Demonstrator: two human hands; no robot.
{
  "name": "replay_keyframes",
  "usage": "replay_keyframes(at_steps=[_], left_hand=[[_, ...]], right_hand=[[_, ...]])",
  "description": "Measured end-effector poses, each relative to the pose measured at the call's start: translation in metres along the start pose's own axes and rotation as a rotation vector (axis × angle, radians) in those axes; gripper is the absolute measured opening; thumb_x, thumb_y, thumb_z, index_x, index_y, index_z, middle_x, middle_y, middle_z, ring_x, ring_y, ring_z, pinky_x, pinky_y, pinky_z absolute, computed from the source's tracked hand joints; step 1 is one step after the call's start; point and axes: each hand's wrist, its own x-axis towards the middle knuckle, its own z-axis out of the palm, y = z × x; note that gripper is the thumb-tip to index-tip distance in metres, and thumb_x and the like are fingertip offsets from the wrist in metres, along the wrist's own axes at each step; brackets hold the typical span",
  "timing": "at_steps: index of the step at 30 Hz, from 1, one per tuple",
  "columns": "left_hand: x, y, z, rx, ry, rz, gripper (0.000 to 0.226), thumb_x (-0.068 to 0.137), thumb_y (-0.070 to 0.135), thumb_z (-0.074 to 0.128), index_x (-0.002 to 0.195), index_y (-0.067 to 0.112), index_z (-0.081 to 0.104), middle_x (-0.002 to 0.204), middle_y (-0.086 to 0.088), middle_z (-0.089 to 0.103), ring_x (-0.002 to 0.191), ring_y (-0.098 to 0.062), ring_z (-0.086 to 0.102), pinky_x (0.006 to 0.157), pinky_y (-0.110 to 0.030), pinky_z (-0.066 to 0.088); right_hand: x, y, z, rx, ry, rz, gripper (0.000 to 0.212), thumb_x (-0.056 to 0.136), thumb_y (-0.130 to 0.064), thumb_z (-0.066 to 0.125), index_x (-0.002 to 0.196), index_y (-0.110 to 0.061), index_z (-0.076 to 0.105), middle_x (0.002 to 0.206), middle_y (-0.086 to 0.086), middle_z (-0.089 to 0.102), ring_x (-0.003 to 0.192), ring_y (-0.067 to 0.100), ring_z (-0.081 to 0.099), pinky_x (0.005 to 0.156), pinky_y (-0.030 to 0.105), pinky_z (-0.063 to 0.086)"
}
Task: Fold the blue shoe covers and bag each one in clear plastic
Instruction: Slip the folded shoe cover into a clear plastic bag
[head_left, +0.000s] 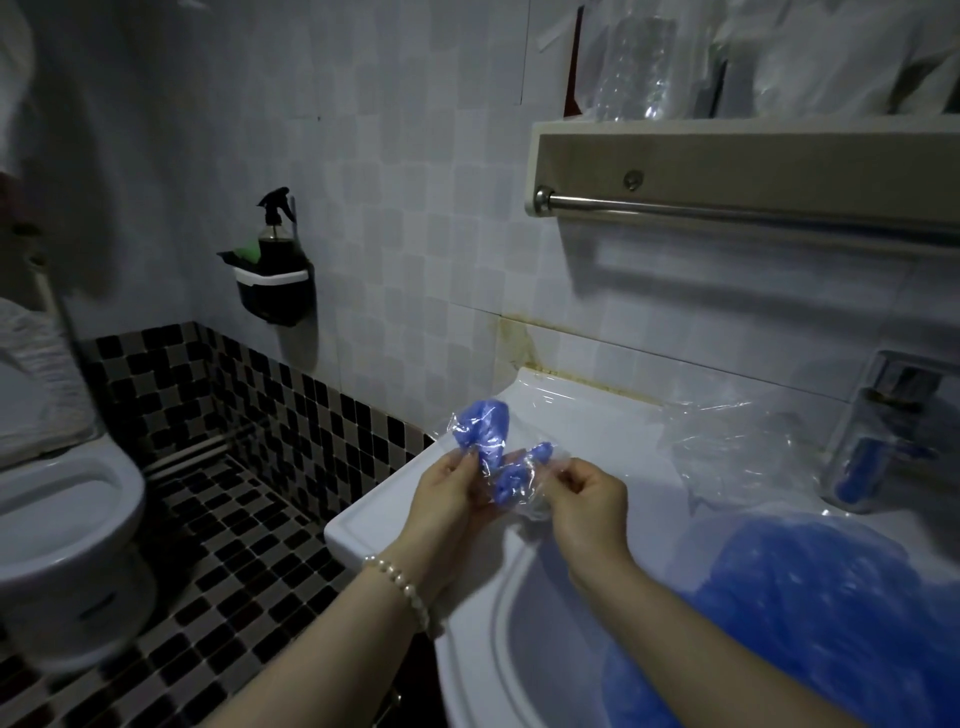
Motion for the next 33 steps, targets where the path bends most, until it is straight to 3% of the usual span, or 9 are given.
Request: replay_keyframes(at_steps=[5, 8, 14, 18, 21, 25, 28, 30, 33], left_hand=[[0.0, -0.001, 0.0, -0.034, -0.027, -0.033, 0.033, 0.097, 0.026, 0.044, 0.118, 0.003, 0.055, 0.104, -0.023, 0.069, 0.091, -0.031, 0.069, 0.081, -0.04, 0.055], [-0.002, -0.003, -0.002, 0.028, -0.095, 0.007, 0.049, 0.078, 0.0, 0.064, 0.125, -0.002, 0.05, 0.108, -0.022, 0.068, 0.101, -0.036, 0.065, 0.081, -0.041, 0.057], [-0.004, -0.005, -0.003, 0.116, -0.162, 0.043, 0.069, 0.074, -0.022, 0.06, 0.131, 0.015, 0.046, 0.106, -0.019, 0.07, 0.095, -0.035, 0.068, 0.075, -0.04, 0.058], [0.001, -0.005, -0.006, 0.036, -0.055, 0.039, 0.062, 0.074, -0.026, 0.054, 0.128, 0.006, 0.047, 0.102, -0.023, 0.069, 0.086, -0.034, 0.069, 0.074, -0.042, 0.057], [0.003, -0.006, -0.005, 0.0, -0.034, 0.028, 0.06, 0.075, -0.03, 0.046, 0.126, 0.001, 0.047, 0.099, -0.022, 0.069, 0.08, -0.031, 0.069, 0.07, -0.039, 0.058], [0.003, -0.006, -0.009, 0.029, -0.089, 0.021, 0.068, 0.068, -0.026, 0.046, 0.126, 0.009, 0.05, 0.111, -0.027, 0.064, 0.097, -0.04, 0.065, 0.082, -0.048, 0.054], [0.003, -0.008, -0.011, 0.114, -0.154, -0.036, 0.075, 0.055, -0.012, 0.051, 0.125, 0.015, 0.053, 0.112, -0.025, 0.064, 0.099, -0.041, 0.064, 0.08, -0.048, 0.053], [0.003, -0.008, -0.009, 0.179, -0.15, -0.039, 0.072, 0.052, -0.006, 0.051, 0.122, 0.011, 0.054, 0.105, -0.026, 0.065, 0.087, -0.038, 0.063, 0.07, -0.042, 0.052], [-0.001, -0.009, -0.005, 0.257, -0.147, -0.002, 0.064, 0.055, -0.002, 0.058, 0.118, 0.007, 0.055, 0.098, -0.027, 0.065, 0.079, -0.035, 0.061, 0.065, -0.036, 0.051]], right_hand=[[-0.006, 0.002, 0.003, 0.024, -0.033, 0.008, 0.03, 0.08, 0.007, 0.066, 0.065, -0.018, 0.071, 0.056, -0.008, 0.066, 0.057, 0.005, 0.055, 0.059, 0.022, 0.049], [-0.007, 0.007, 0.005, 0.026, 0.025, 0.047, 0.027, 0.077, 0.008, 0.066, 0.063, -0.014, 0.071, 0.058, -0.003, 0.067, 0.059, 0.012, 0.057, 0.063, 0.032, 0.051], [-0.012, 0.006, 0.008, 0.196, 0.101, 0.113, 0.022, 0.074, -0.009, 0.078, 0.056, -0.008, 0.065, 0.056, 0.005, 0.061, 0.059, 0.016, 0.053, 0.06, 0.032, 0.048], [-0.012, 0.009, 0.002, 0.015, 0.096, -0.016, 0.027, 0.082, -0.017, 0.065, 0.059, -0.004, 0.062, 0.068, 0.014, 0.06, 0.064, 0.016, 0.051, 0.061, 0.027, 0.043], [-0.009, 0.004, -0.005, 0.022, 0.13, -0.14, 0.018, 0.065, -0.016, 0.05, 0.052, -0.008, 0.06, 0.07, 0.011, 0.055, 0.063, 0.012, 0.051, 0.059, 0.018, 0.041], [0.011, -0.012, -0.019, 0.109, 0.203, -0.078, 0.021, 0.069, -0.015, 0.05, 0.049, -0.01, 0.046, 0.054, 0.001, 0.044, 0.054, 0.01, 0.041, 0.054, 0.022, 0.035], [0.031, -0.03, -0.033, 0.021, -0.047, 0.199, 0.032, 0.085, -0.038, 0.062, 0.068, -0.01, 0.057, 0.064, 0.004, 0.054, 0.061, 0.016, 0.048, 0.063, 0.03, 0.039], [0.035, -0.036, -0.038, 0.002, -0.3, 0.369, 0.043, 0.071, -0.054, 0.065, 0.077, -0.011, 0.063, 0.064, 0.002, 0.058, 0.061, 0.015, 0.05, 0.065, 0.031, 0.039], [0.03, -0.034, -0.036, -0.039, -0.448, 0.365, 0.036, 0.062, -0.044, 0.07, 0.071, -0.009, 0.063, 0.061, 0.005, 0.056, 0.061, 0.017, 0.048, 0.062, 0.029, 0.039]])
